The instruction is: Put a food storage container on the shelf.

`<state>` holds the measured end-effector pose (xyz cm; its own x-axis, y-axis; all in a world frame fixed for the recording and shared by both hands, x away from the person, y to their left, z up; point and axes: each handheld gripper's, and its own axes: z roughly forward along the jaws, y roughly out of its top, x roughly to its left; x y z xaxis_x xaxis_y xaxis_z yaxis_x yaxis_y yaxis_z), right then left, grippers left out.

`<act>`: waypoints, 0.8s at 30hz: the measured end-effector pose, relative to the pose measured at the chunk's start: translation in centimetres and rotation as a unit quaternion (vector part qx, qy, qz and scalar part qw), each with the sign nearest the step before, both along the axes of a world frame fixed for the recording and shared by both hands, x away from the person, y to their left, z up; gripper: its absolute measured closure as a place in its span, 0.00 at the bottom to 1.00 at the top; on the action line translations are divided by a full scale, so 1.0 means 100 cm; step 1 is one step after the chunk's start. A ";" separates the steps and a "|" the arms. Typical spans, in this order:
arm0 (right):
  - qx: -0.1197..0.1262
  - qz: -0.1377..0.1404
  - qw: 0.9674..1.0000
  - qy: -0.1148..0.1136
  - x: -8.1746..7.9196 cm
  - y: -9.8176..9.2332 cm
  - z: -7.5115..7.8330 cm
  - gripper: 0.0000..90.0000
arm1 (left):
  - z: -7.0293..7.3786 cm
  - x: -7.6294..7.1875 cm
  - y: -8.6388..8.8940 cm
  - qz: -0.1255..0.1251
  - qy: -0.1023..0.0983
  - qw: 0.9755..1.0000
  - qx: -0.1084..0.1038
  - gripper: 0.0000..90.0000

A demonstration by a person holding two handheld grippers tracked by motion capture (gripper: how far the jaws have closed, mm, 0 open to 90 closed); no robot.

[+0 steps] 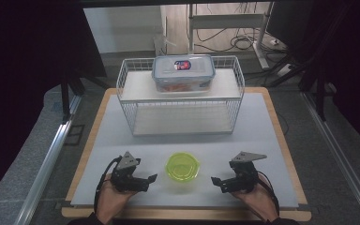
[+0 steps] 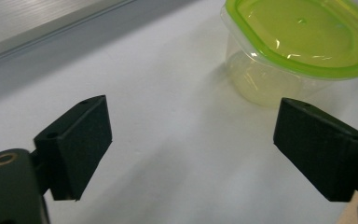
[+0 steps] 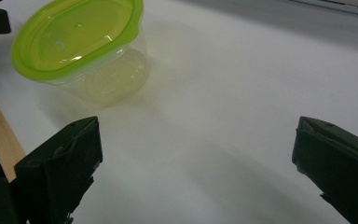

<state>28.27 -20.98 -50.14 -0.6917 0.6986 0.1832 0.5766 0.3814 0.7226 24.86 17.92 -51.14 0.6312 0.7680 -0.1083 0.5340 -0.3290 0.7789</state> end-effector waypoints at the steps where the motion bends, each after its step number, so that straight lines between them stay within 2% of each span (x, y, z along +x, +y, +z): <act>1: -0.003 0.002 1.000 0.004 -0.001 0.001 0.000 0.02 | 0.000 -0.002 0.002 0.000 -0.002 1.000 -0.003 0.11; 4: -0.011 0.005 1.000 0.010 -0.002 0.004 0.001 0.07 | 0.001 -0.008 0.006 -0.001 -0.006 1.000 -0.014 0.11; 9: -0.004 0.007 1.000 0.023 -0.006 0.006 0.007 0.23 | -0.001 -0.015 0.008 0.001 -0.013 1.000 0.000 0.11; 12: 0.002 0.008 1.000 0.021 -0.009 0.009 0.011 0.32 | -0.001 -0.019 0.008 -0.002 -0.018 1.000 0.007 0.11; 18: 0.037 0.012 0.998 0.049 -0.015 0.019 0.012 0.43 | -0.001 -0.022 0.007 -0.003 -0.024 0.999 0.021 0.12; 24: 0.079 0.014 0.994 0.067 -0.016 0.033 0.012 0.45 | -0.002 -0.023 0.005 -0.006 -0.025 0.999 0.027 0.12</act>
<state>26.69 -17.73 -48.96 -0.6716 0.6350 0.3817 0.6634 0.2860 0.6915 22.59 18.42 -51.39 0.6440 0.7643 -0.0345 0.4904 -0.3777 0.7854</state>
